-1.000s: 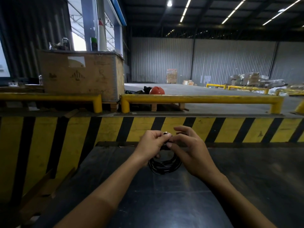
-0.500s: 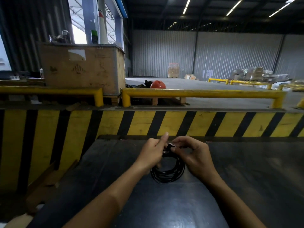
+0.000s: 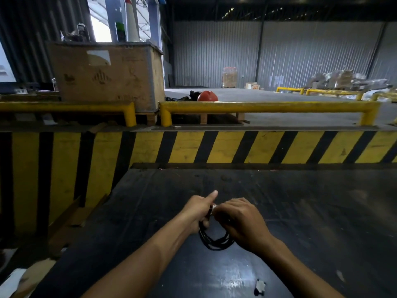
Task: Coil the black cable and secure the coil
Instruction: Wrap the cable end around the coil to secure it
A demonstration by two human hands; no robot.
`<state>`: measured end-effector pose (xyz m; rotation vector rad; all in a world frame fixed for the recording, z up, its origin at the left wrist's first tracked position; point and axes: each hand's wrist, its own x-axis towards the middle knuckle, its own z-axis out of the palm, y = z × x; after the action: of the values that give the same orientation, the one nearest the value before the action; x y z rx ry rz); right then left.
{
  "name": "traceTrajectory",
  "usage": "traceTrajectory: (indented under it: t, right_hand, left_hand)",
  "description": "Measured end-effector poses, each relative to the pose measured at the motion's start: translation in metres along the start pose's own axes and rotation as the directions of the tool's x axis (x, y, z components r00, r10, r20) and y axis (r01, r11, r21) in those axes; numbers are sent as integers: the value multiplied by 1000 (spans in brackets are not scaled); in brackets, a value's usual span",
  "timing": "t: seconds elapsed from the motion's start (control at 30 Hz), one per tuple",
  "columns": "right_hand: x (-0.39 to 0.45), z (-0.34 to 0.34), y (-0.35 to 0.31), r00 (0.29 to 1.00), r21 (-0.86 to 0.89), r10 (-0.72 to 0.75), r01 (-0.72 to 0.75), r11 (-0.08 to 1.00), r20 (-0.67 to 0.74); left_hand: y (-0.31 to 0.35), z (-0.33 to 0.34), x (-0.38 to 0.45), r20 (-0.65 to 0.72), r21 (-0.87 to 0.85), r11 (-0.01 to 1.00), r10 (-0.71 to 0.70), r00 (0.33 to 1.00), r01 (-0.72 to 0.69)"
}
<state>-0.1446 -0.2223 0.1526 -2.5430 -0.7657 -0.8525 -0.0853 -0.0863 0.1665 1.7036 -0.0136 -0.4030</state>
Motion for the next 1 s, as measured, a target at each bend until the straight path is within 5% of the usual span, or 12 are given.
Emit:
traceTrajectory:
  t: [0.1,0.2,0.33,0.53,0.73,0.9,1.0]
  right_hand:
    - [-12,3,3,973,274,183,-215,937,139]
    - [-24,1,4,878,584,437,-462,667,194]
    - [-40,9,3,714,623,562,-675,396,416]
    - [-66,29,0,597,666,623,-729,159,506]
    - [-92,45,14,347,679,703,-686,-262,621]
    - [-115,70,21,258,626,679,-686,-372,687]
    - [-134,84,34,220,557,727,-788,-260,650]
  left_hand:
    - [-15,0,2,-5,39,999,-26,1000,26]
    - [-24,0,3,-4,76,997,0,1000,0]
    - [-36,5,1,87,126,991,36,996,-46]
    - [-60,6,3,214,52,999,2,977,-13]
    - [-120,7,-1,368,-249,947,-100,924,202]
    - [-150,27,-12,284,-337,897,-193,939,286]
    - [-159,28,-11,188,-317,902,-243,952,293]
